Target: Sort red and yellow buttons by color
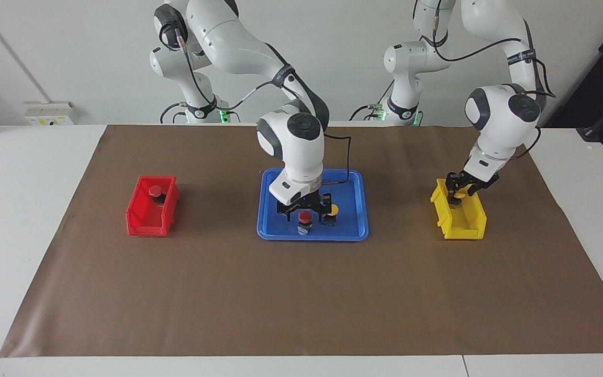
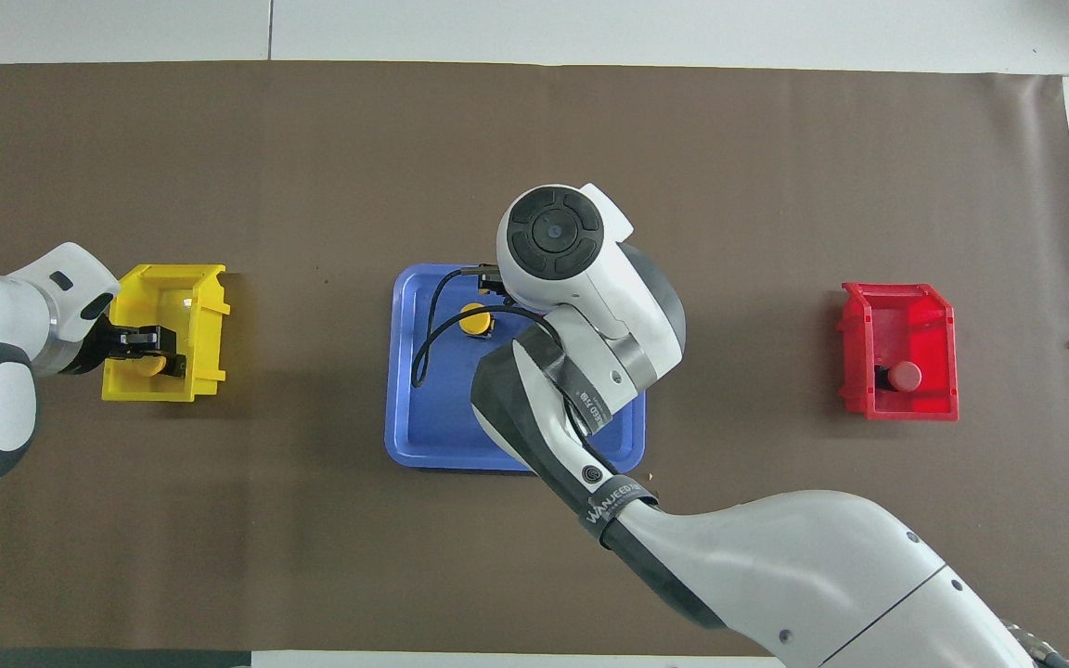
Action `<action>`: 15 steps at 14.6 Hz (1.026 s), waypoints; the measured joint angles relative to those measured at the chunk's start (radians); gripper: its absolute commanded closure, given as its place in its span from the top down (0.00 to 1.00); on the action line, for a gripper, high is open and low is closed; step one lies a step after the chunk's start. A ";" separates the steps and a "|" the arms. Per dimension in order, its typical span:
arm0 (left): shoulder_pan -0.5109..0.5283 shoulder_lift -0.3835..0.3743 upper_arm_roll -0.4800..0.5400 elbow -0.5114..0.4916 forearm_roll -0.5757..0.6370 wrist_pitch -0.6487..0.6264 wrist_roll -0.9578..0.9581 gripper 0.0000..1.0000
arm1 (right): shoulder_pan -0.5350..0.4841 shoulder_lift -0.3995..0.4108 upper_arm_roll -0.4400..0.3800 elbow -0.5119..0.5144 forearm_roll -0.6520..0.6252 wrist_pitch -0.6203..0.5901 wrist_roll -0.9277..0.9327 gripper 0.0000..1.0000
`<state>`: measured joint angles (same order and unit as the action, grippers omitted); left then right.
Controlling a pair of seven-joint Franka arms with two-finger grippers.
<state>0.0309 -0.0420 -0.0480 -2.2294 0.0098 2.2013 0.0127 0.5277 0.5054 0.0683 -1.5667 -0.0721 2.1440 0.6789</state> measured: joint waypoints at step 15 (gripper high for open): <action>-0.127 0.060 -0.020 0.412 -0.001 -0.275 0.066 1.00 | -0.041 -0.044 -0.008 0.077 0.000 -0.118 -0.068 0.11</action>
<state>-0.0960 0.0180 -0.0676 -1.8170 0.0085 1.9259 0.0790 0.4865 0.4614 0.0599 -1.4900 -0.0718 2.0265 0.6111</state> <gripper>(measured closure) 0.000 0.590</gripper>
